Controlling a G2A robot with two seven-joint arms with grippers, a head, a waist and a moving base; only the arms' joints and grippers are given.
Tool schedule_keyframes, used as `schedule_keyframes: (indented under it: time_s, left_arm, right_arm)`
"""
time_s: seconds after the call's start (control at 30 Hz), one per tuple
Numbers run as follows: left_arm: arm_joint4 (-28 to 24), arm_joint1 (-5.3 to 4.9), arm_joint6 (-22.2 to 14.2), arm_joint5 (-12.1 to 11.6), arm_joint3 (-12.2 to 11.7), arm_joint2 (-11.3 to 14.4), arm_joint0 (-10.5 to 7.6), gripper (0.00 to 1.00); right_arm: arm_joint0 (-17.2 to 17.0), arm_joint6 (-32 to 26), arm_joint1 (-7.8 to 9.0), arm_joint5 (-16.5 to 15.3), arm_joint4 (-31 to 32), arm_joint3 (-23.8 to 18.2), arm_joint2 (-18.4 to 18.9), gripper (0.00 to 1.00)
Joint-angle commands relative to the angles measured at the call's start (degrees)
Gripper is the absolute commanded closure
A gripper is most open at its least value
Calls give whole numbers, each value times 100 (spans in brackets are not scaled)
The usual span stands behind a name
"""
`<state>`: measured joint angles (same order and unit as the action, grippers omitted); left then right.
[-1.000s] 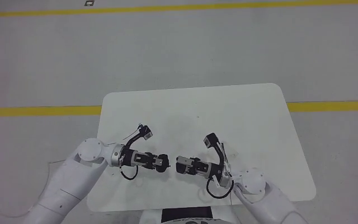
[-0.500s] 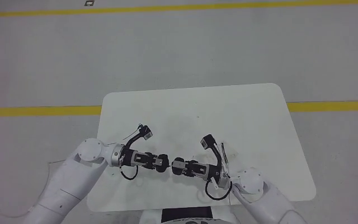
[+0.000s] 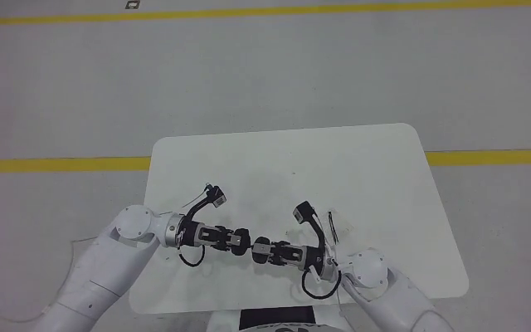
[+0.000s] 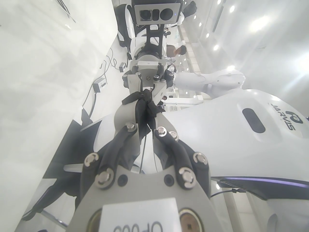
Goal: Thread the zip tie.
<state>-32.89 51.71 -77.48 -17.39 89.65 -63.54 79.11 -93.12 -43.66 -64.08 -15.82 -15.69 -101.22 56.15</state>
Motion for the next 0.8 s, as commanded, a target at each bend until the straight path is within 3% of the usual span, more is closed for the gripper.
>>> schedule_keyframes:
  time_s: [0.0,0.3,0.77]
  left_arm:
    - [0,0,0,0,0,0,0,100]
    - [0,0,0,0,0,0,0,100]
    - [0,0,0,0,0,0,0,100]
  right_arm:
    - [10,5,2,-2,1,4,-10,89]
    - [54,88,2,-33,-16,31,-74,95]
    - [104,130,13,-11,-42,53,-131,94]
